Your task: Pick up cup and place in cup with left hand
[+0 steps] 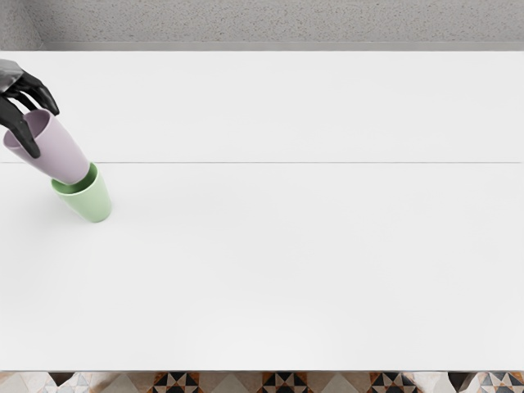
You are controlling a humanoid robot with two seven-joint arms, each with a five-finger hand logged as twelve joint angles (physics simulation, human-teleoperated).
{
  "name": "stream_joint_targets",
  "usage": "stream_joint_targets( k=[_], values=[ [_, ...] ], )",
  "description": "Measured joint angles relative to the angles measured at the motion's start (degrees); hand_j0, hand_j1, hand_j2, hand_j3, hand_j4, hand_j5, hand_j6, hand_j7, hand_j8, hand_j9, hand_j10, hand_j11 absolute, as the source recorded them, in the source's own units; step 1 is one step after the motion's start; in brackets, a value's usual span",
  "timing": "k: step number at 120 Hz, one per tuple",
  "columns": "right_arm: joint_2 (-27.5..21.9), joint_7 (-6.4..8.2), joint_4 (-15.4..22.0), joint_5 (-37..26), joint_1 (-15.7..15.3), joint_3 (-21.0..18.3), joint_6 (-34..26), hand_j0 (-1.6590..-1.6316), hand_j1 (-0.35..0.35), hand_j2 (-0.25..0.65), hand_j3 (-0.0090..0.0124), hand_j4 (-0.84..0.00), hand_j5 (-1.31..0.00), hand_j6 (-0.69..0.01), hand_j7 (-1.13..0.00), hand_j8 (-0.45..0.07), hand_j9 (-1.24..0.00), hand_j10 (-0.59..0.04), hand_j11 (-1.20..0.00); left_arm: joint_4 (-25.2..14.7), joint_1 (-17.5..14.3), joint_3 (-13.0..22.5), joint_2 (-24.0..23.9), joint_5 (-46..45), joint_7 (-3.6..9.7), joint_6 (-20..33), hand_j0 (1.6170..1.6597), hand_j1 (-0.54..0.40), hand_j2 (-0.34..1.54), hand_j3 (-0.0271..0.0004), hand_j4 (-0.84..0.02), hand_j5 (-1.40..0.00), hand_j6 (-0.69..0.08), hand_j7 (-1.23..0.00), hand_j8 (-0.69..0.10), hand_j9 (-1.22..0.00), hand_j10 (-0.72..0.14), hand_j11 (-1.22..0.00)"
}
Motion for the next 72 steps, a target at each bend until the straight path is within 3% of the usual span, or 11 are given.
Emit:
stream_joint_targets(
  k=[56,72],
  values=[
    [0.00,0.00,0.00,0.00,0.00,0.00,0.00,-1.6581,-0.349,0.000,0.0000,0.000,0.00,0.000,0.00,0.000,0.00,0.000,0.00,-0.97,0.79,-0.01,0.32,0.00,-0.01,0.06,1.6528,-0.323,0.81,0.0000,-0.661,-0.98,-0.316,-0.95,-0.211,-0.91,-0.290,-0.94],
    [0.00,0.00,0.00,0.00,0.00,0.00,0.00,-1.6581,-0.349,0.000,0.0000,0.000,0.00,0.000,0.00,0.000,0.00,0.000,0.00,-0.95,0.70,-0.16,0.29,-0.10,0.00,0.63,1.6547,-0.261,0.64,0.0000,-0.587,-0.85,-0.359,-0.83,-0.265,-0.80,-0.318,-0.82]
  ],
)
